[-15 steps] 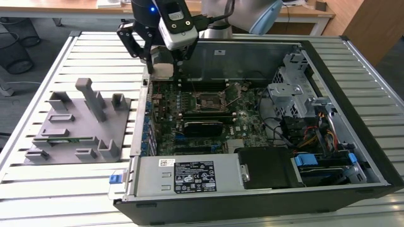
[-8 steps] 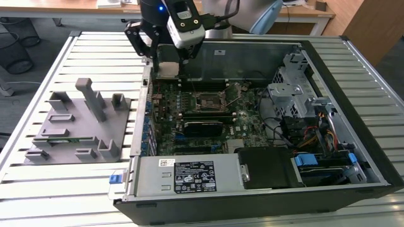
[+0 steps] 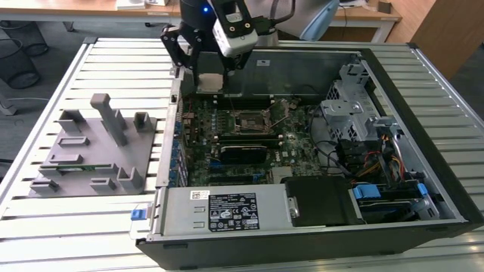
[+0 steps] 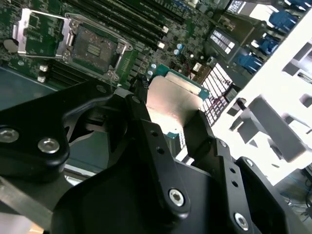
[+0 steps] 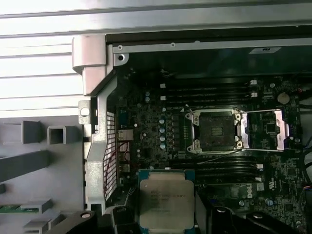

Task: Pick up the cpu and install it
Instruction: 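Pick up the cpu and move it towards the insertion slot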

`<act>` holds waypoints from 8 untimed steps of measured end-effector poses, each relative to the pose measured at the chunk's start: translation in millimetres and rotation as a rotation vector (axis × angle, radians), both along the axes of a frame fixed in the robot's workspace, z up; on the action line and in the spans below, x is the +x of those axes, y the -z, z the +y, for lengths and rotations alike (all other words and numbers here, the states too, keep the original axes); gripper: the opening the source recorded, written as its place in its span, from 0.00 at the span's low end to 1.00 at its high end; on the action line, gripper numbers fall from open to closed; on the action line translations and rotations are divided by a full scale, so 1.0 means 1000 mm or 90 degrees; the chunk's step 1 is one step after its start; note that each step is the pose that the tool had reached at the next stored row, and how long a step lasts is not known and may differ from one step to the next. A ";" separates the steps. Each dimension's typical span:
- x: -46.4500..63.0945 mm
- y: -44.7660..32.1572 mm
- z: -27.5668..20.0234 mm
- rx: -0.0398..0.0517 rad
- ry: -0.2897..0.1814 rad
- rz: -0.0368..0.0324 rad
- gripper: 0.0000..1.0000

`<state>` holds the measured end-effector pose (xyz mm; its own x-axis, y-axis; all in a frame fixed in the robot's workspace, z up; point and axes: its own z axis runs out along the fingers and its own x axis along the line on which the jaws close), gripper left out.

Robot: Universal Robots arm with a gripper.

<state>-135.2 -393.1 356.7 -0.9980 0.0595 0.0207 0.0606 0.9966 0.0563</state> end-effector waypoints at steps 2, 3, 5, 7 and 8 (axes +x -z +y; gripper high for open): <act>0.004 0.0001 0.0002 -0.0001 0.000 0.0000 0.54; 0.006 0.0002 0.0005 -0.0001 0.000 0.0000 0.54; 0.009 0.0004 0.0010 0.0000 0.000 0.0000 0.54; 0.013 0.0006 0.0015 -0.0001 0.000 0.0001 0.54; 0.014 0.0007 0.0017 0.0000 0.000 0.0000 0.54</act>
<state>-120.9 -391.4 356.1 -0.9980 0.0595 0.0207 0.0606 0.9966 0.0563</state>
